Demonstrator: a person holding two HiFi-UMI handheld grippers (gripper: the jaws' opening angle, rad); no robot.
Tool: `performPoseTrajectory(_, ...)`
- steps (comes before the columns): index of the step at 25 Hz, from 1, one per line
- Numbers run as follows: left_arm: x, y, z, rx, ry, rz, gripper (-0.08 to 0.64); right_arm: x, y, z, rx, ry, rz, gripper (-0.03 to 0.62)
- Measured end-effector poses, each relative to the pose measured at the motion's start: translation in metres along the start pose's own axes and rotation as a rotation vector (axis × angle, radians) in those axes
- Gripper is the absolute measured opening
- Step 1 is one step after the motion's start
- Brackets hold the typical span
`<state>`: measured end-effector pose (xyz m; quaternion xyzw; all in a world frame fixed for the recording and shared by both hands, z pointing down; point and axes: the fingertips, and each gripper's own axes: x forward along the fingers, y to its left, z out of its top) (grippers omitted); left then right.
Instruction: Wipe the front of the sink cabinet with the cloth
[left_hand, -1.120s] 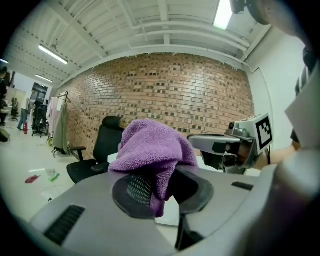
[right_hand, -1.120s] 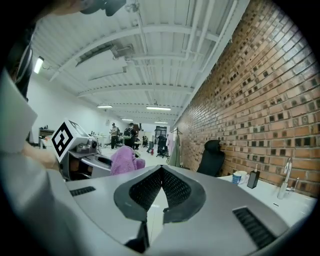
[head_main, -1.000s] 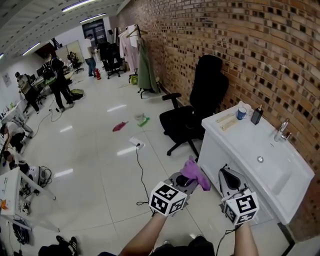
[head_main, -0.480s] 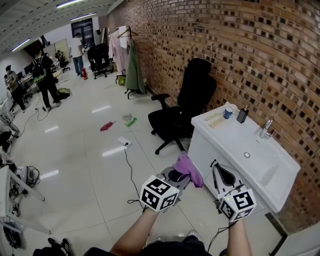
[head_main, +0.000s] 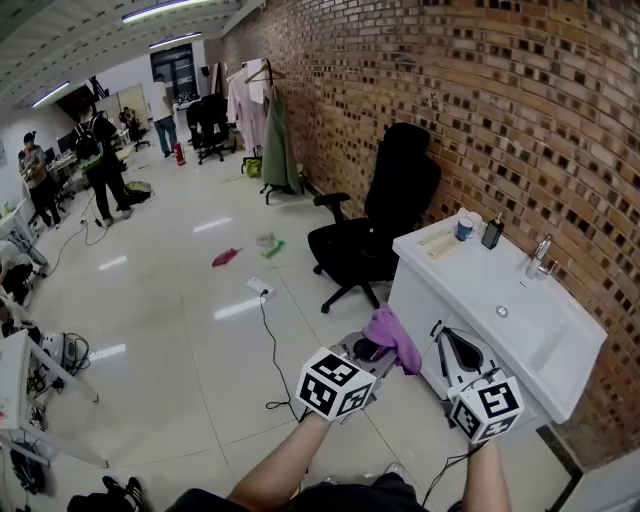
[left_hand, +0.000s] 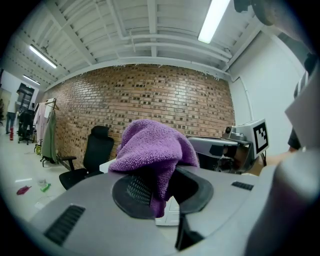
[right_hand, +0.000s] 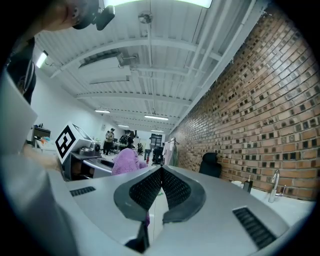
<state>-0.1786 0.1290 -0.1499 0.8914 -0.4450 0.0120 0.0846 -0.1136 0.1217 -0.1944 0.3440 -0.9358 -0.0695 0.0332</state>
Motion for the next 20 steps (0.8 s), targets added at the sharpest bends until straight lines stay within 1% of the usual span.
performPoseTrajectory(12,-0.014,0.003,0.001,0.008,0.001,0.031,0.060,0.003,0.009,0.008,-0.007,-0.024,0.021,0.000)
performPoseTrajectory(20,-0.017,0.009,-0.007,-0.020,0.007,0.043,0.060,0.007,0.013,0.006,-0.013,-0.022,0.044,0.000)
